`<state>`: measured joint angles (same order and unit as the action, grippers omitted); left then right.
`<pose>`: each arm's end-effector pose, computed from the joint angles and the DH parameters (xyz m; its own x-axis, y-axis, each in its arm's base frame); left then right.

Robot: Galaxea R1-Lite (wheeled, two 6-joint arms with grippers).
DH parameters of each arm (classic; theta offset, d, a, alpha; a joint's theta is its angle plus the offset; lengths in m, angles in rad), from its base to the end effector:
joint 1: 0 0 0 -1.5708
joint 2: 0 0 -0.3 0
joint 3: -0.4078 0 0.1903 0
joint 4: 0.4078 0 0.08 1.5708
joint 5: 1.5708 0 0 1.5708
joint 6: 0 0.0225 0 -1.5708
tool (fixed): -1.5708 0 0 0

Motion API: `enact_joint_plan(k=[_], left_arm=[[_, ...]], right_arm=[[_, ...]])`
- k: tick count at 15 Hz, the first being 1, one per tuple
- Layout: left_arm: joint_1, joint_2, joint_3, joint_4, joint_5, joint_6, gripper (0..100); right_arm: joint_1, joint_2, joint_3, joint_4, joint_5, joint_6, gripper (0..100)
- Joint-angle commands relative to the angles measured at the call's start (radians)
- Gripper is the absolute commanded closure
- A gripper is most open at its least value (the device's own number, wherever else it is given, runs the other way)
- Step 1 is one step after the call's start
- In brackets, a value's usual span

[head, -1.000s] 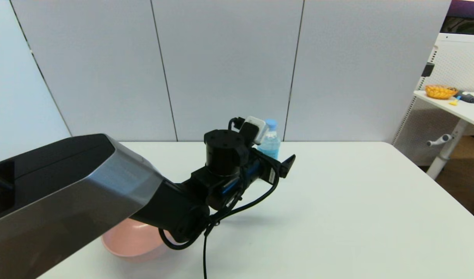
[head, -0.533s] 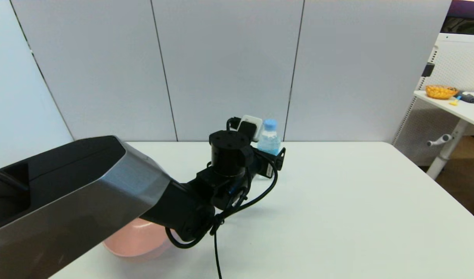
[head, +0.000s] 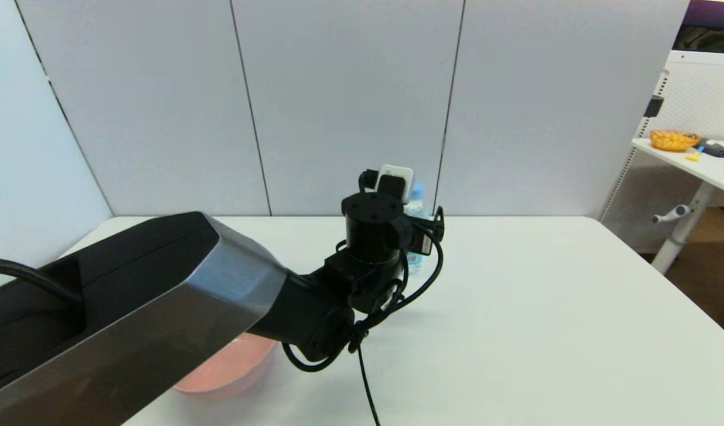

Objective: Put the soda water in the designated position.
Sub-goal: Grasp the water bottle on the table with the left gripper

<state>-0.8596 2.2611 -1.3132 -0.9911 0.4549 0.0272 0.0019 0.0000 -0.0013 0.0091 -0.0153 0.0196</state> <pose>0.3041 -0.3378 0.1378 0.9187 -0.3931 0.0388 0.3931 0.9195 0.0082 -0.0229 -0.0004 0.0749 0.9999 -0.0134 -0.0078 0.0135 0.9997 0.0195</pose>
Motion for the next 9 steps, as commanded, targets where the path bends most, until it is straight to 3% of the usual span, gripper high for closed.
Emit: enact_joint_plan(k=[1,9], left_arm=[[-0.030,0.045,-0.041,-0.006,0.093,-0.001,0],[-0.032,0.133,-0.093,-0.011,0.099,-0.035,0]], right_arm=[[0.000,0.000,0.000,0.000,0.000,0.000,0],[0.001,0.000,0.001,0.000,0.000,-0.003,0]])
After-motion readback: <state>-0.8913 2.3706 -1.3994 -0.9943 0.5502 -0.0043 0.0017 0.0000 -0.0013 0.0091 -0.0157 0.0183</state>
